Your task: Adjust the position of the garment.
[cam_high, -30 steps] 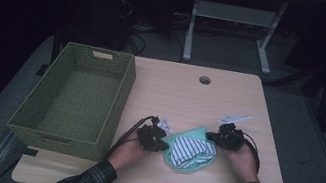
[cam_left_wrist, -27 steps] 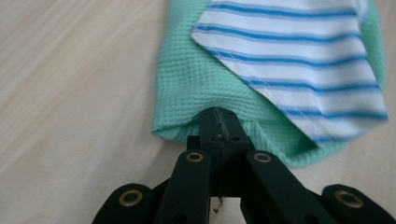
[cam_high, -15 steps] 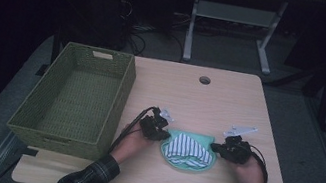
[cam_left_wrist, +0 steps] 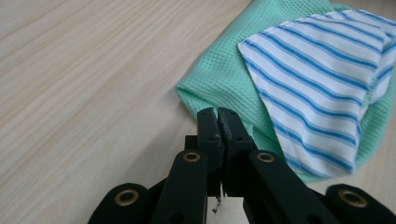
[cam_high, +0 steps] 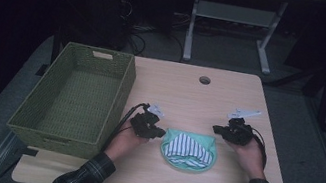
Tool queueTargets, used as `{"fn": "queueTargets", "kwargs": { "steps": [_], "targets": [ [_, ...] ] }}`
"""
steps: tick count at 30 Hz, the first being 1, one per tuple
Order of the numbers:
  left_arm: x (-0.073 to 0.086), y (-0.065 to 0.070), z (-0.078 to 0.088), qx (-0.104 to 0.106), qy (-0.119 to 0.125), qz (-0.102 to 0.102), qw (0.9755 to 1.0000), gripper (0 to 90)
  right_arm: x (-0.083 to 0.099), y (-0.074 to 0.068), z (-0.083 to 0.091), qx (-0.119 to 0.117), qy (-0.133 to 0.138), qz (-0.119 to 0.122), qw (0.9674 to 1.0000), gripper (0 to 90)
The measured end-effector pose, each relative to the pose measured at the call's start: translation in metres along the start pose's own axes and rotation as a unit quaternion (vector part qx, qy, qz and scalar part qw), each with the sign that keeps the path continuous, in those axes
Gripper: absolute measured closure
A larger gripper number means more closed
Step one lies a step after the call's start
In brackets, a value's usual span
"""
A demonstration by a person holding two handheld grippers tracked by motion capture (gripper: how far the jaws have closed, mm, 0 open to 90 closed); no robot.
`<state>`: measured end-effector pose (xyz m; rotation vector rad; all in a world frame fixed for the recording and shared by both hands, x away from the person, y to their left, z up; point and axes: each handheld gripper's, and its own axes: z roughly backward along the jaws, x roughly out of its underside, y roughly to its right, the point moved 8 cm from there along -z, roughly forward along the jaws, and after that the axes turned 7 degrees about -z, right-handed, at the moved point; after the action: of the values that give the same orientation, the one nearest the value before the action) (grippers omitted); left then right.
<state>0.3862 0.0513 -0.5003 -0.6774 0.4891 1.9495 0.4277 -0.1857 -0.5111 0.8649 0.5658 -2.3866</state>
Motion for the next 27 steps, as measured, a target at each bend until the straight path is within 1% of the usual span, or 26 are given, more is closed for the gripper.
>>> {"fn": "queueTargets", "kwargs": {
  "steps": [1, 2, 4, 5, 6, 7, 10, 13, 14, 15, 16, 18, 22, 23, 24, 25, 26, 27],
  "targets": [
    [0.000, 0.001, 0.001, 0.000, 0.002, 0.003, 1.0000, 84.7, 0.001, 0.000, -0.005, -0.001, -0.008, 0.004, 1.0000, 89.8],
    [0.000, 0.001, 0.002, 0.000, 0.002, 0.001, 1.0000, 82.3, 0.002, -0.001, -0.009, -0.002, -0.010, 0.006, 0.9999, 89.8],
    [0.000, 0.004, 0.002, -0.001, 0.009, 0.007, 0.9999, 76.3, 0.005, -0.003, -0.011, -0.002, -0.019, 0.012, 0.9997, 89.9],
    [0.000, 0.004, 0.003, -0.003, 0.007, 0.003, 1.0000, 72.7, 0.006, -0.004, -0.011, -0.003, -0.020, 0.015, 0.9997, 89.8],
    [0.001, 0.004, 0.004, -0.004, 0.003, -0.001, 1.0000, 69.2, 0.007, -0.005, -0.010, -0.004, -0.020, 0.014, 0.9997, 89.9],
    [0.001, 0.005, 0.004, -0.006, 0.004, 0.004, 1.0000, 65.6, 0.009, -0.007, -0.009, -0.005, -0.022, 0.017, 0.9996, 89.8],
    [0.001, 0.007, 0.007, -0.007, 0.000, 0.004, 1.0000, 54.5, 0.016, -0.010, -0.004, -0.005, -0.028, 0.021, 0.9994, 89.8],
    [0.000, 0.010, 0.008, -0.003, 0.004, 0.008, 1.0000, 46.7, 0.024, -0.014, 0.002, -0.011, -0.030, 0.019, 0.9993, 89.8],
    [0.001, 0.011, 0.009, -0.001, 0.003, 0.005, 1.0000, 44.1, 0.027, -0.015, 0.003, -0.013, -0.031, 0.017, 0.9993, 89.8],
    [0.000, 0.014, 0.010, 0.003, 0.009, 0.009, 0.9999, 41.9, 0.029, -0.018, 0.005, -0.017, -0.031, 0.014, 0.9993, 89.8],
    [0.001, 0.014, 0.011, 0.005, 0.004, 0.001, 1.0000, 38.6, 0.032, -0.020, 0.007, -0.021, -0.033, 0.015, 0.9991, 89.8],
    [0.001, 0.017, 0.013, 0.007, 0.003, -0.002, 1.0000, 35.3, 0.037, -0.024, 0.008, -0.023, -0.035, 0.019, 0.9989, 89.8],
    [0.000, 0.022, 0.016, 0.015, 0.001, -0.008, 0.9999, 28.8, 0.045, -0.031, 0.013, -0.031, -0.038, 0.018, 0.9986, 89.8],
    [-0.001, 0.025, 0.016, 0.016, 0.005, -0.001, 0.9999, 27.8, 0.047, -0.034, 0.015, -0.032, -0.040, 0.019, 0.9985, 89.9],
    [0.001, 0.025, 0.017, 0.017, -0.003, -0.015, 0.9997, 26.6, 0.049, -0.035, 0.016, -0.033, -0.041, 0.021, 0.9984, 89.8],
    [0.001, 0.027, 0.017, 0.018, -0.002, -0.011, 0.9998, 25.9, 0.050, -0.037, 0.017, -0.035, -0.042, 0.023, 0.9982, 89.9],
    [0.001, 0.028, 0.018, 0.020, -0.005, -0.019, 0.9996, 25.3, 0.052, -0.039, 0.019, -0.037, -0.042, 0.024, 0.9981, 89.8],
    [0.000, 0.030, 0.018, 0.018, -0.001, -0.017, 0.9997, 24.1, 0.054, -0.040, 0.020, -0.039, -0.043, 0.027, 0.9980, 89.8]
  ]
}}
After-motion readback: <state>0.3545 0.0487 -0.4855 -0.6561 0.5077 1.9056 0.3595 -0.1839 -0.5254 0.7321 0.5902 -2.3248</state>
